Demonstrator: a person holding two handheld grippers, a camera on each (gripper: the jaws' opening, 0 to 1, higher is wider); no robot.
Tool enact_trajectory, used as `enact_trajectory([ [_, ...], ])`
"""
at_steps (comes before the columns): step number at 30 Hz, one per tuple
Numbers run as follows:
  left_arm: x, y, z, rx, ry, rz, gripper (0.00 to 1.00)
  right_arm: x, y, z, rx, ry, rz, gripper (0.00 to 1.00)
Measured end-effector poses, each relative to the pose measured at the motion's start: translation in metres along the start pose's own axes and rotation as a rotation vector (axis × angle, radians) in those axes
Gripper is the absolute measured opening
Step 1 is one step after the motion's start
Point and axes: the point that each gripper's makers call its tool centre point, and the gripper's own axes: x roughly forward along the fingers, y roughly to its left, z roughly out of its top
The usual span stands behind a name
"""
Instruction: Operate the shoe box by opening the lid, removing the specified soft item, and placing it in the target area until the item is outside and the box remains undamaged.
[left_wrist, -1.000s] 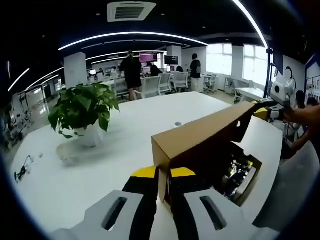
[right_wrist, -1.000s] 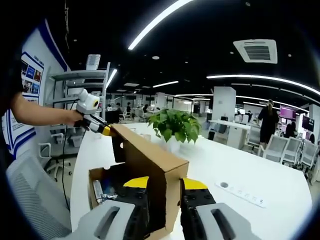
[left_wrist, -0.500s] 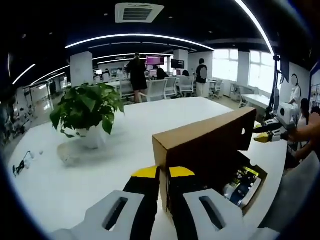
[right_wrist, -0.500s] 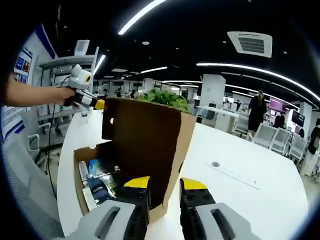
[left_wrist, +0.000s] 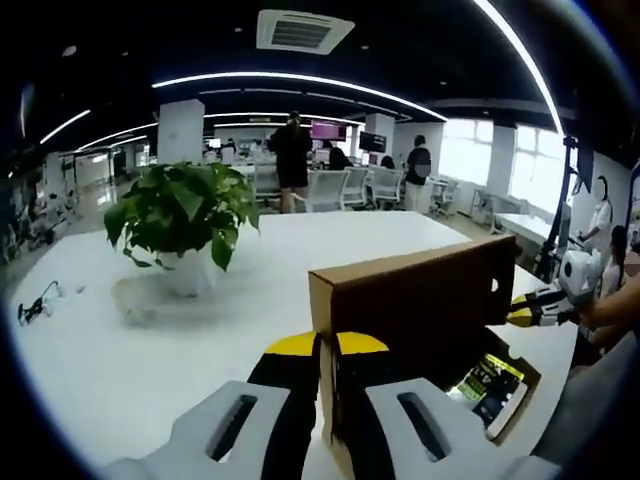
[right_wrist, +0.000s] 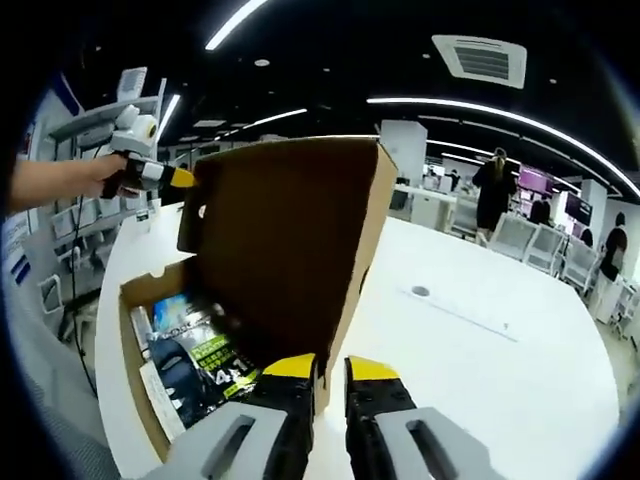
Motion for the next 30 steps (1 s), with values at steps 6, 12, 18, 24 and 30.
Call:
enact_trajectory([
  [6,0.003,0.001,0.000,-0.004,0.005,0.005,0.03,0.007,-0.002,-0.001,0.040,0.011,-0.015,0.00],
  [12,0.007,0.001,0.000,-0.011,-0.002,0.016,0.03,0.007,-0.003,0.000,0.024,0.008,-0.029,0.00],
  [18,0.011,0.004,-0.010,-0.017,-0.001,0.035,0.07,0.007,-0.004,0.000,0.008,0.011,-0.030,0.00],
  [24,0.011,0.004,-0.037,-0.033,0.029,0.041,0.09,0.008,-0.004,0.001,-0.001,0.009,-0.034,0.00],
  [30,0.009,0.000,-0.069,-0.042,0.077,0.049,0.07,0.009,-0.005,0.001,0.003,0.006,-0.034,0.00],
])
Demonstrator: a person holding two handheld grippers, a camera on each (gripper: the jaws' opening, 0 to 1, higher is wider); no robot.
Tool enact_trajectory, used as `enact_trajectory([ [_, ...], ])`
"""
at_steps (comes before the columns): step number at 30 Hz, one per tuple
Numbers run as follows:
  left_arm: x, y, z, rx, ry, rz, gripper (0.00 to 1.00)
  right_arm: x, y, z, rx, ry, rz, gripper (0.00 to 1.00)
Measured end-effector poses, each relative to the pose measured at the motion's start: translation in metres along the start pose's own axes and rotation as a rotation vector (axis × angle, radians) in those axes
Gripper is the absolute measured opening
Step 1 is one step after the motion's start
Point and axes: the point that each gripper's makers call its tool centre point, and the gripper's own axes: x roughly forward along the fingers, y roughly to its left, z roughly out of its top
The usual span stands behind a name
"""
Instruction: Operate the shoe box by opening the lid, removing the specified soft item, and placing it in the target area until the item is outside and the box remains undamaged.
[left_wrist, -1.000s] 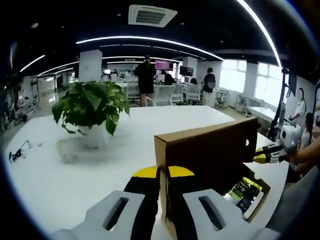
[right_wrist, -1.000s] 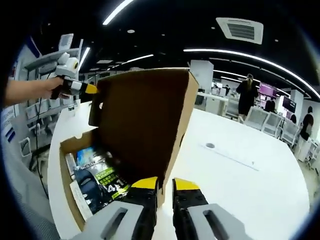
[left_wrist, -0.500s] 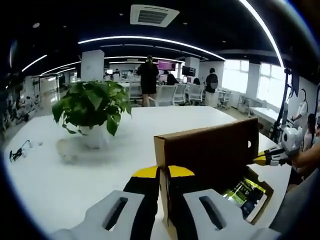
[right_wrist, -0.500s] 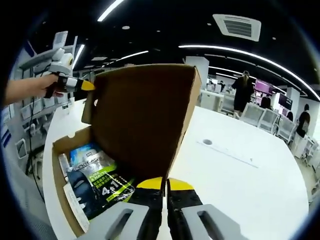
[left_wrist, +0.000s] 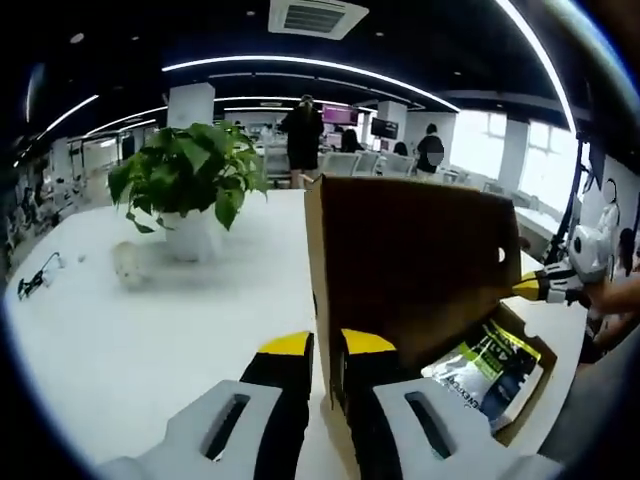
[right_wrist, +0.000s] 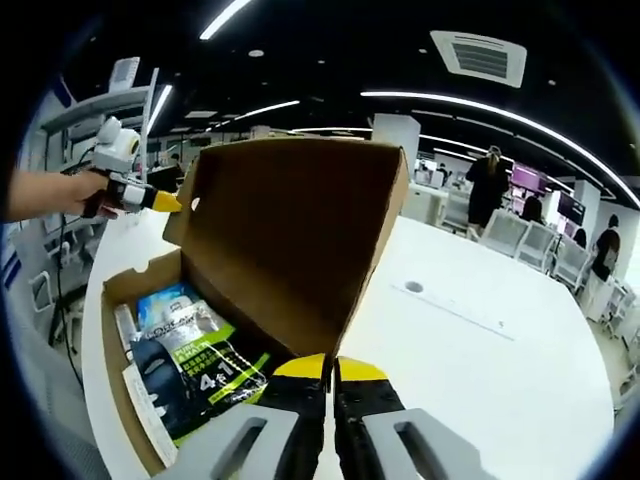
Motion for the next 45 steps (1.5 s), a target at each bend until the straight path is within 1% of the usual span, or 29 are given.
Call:
enact_trajectory([
  [3,0.002,0.001,-0.009,-0.026,0.008,-0.004,0.06,0.001,0.000,0.000,-0.001,0.000,0.000,0.00],
  [6,0.006,0.004,-0.017,-0.028,0.028,0.003,0.02,0.002,-0.001,0.001,0.004,-0.001,0.000,0.00],
  [7,0.007,0.005,-0.017,-0.027,0.026,0.012,0.01,0.003,-0.002,0.002,0.004,0.000,0.000,0.00],
  [11,0.011,0.007,-0.012,-0.053,0.006,0.014,0.01,0.005,-0.003,0.003,0.000,0.000,0.000,0.00],
  [18,0.018,0.009,-0.011,-0.033,0.023,0.021,0.01,0.010,-0.006,0.003,0.008,0.006,0.004,0.00],
  [26,0.026,0.013,-0.009,-0.042,0.028,0.037,0.01,0.017,-0.010,0.004,0.026,0.015,0.008,0.00],
  [30,0.030,0.013,-0.009,-0.028,0.042,0.044,0.01,0.019,-0.011,0.004,0.011,0.024,0.014,0.00],
  [34,0.035,0.016,-0.009,-0.042,0.050,0.045,0.01,0.024,-0.015,0.003,0.021,0.035,0.024,0.00],
  [39,0.038,0.017,-0.010,-0.040,0.062,0.053,0.01,0.026,-0.016,0.001,0.019,0.043,0.029,0.00],
  [45,0.040,0.017,-0.011,-0.068,0.063,0.056,0.01,0.028,-0.018,0.001,0.052,0.048,0.034,0.00],
])
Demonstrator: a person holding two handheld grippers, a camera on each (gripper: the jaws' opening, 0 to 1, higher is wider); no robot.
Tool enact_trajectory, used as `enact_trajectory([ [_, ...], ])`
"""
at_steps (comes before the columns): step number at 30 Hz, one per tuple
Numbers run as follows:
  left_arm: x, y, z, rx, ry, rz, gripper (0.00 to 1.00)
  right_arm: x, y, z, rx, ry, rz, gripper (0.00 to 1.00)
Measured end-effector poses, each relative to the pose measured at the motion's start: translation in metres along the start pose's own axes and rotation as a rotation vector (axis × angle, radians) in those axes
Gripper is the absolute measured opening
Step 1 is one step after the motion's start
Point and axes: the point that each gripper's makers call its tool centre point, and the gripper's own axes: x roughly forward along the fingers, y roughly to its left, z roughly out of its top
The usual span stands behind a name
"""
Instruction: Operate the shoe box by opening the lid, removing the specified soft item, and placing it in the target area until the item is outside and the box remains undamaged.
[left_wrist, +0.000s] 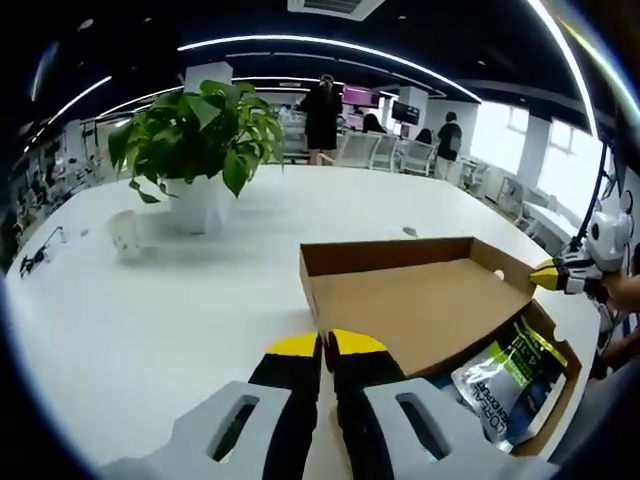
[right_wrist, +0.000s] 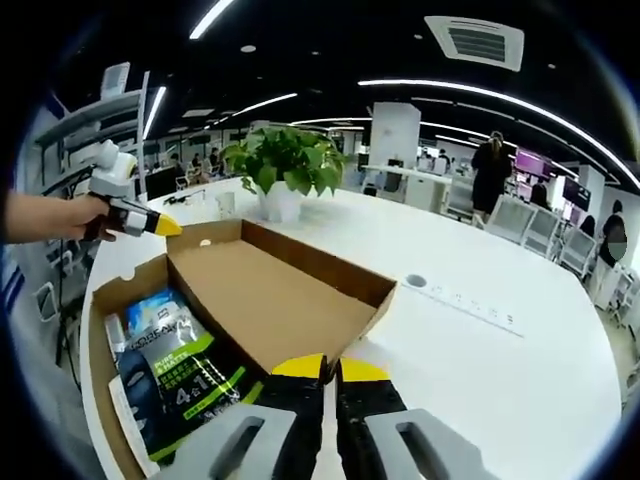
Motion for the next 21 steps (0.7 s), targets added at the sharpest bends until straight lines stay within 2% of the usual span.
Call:
enact_trajectory([
  [4,0.003,0.001,-0.001,-0.040,0.007,-0.005,0.02,0.003,-0.002,-0.001,0.035,0.006,0.002,0.00],
  [12,0.006,0.000,-0.002,-0.064,0.017,-0.005,0.03,0.004,-0.004,-0.001,0.085,0.015,0.008,0.00],
  [16,0.004,-0.002,-0.002,-0.056,0.002,0.000,0.04,-0.001,-0.001,0.000,0.051,0.002,0.015,0.00],
  [18,0.000,-0.004,-0.001,-0.067,-0.001,-0.017,0.07,-0.003,0.000,0.001,0.049,-0.005,0.024,0.00],
  [21,-0.008,-0.005,0.001,-0.036,-0.014,-0.026,0.09,-0.012,-0.001,0.006,0.058,-0.032,0.032,0.03],
])
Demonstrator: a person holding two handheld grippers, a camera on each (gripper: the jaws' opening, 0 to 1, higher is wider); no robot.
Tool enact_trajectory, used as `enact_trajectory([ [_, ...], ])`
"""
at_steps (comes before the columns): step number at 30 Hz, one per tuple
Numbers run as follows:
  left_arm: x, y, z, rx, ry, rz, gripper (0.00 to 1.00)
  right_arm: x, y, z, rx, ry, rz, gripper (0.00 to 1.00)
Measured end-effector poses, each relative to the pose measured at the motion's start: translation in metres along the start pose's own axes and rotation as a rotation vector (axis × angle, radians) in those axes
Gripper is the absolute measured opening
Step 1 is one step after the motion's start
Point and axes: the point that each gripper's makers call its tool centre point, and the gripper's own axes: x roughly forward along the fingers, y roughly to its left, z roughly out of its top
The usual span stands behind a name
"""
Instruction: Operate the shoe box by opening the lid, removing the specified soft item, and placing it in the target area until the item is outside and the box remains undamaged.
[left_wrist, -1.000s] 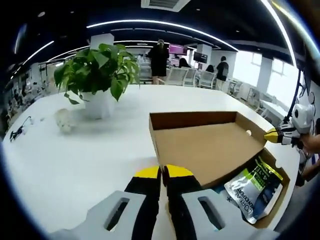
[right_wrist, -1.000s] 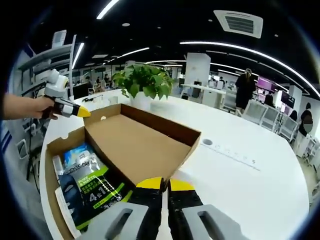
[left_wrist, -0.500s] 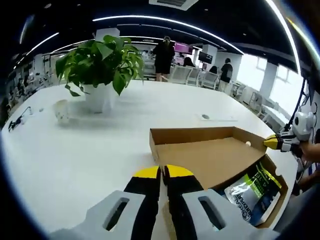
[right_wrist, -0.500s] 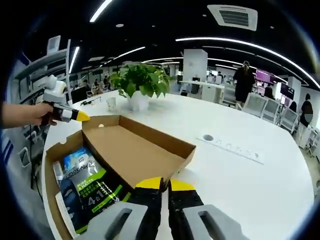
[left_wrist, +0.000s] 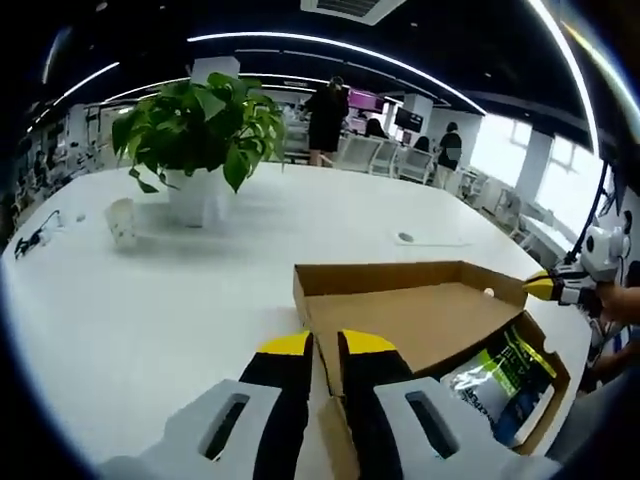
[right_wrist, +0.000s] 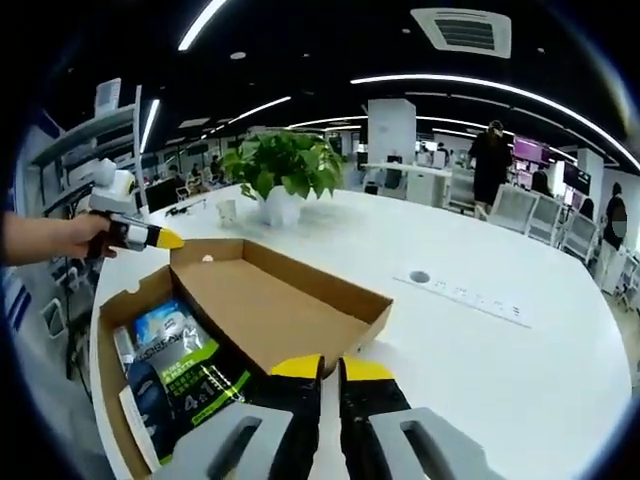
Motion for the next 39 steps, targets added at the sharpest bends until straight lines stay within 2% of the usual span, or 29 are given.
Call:
enact_trajectory([
  [6,-0.009,-0.006,-0.003,0.006,0.010,-0.020,0.14,-0.012,0.013,-0.001,-0.012,0.009,0.052,0.13],
  [11,-0.018,-0.017,-0.002,0.026,0.002,-0.029,0.24,-0.023,0.026,-0.001,-0.030,0.015,0.083,0.18],
  [14,-0.022,-0.022,0.000,0.043,-0.007,-0.038,0.19,-0.028,0.033,-0.003,-0.040,0.020,0.096,0.21],
  [18,-0.025,-0.036,0.002,0.050,-0.015,-0.062,0.22,-0.034,0.042,-0.005,-0.035,0.023,0.117,0.25],
  [24,-0.022,-0.055,-0.005,0.099,0.012,-0.096,0.23,-0.043,0.057,-0.012,-0.031,0.036,0.149,0.30],
  [28,-0.019,-0.068,-0.019,0.110,0.072,-0.124,0.25,-0.048,0.066,-0.018,-0.026,0.042,0.170,0.33],
  [30,-0.017,-0.075,-0.031,0.108,0.129,-0.147,0.25,-0.051,0.070,-0.020,-0.027,0.046,0.176,0.34],
  [33,-0.013,-0.080,-0.040,0.113,0.159,-0.152,0.24,-0.054,0.072,-0.021,-0.031,0.034,0.170,0.36],
  [39,-0.006,-0.091,-0.059,0.090,0.250,-0.183,0.32,-0.060,0.080,-0.024,-0.022,0.035,0.179,0.39],
])
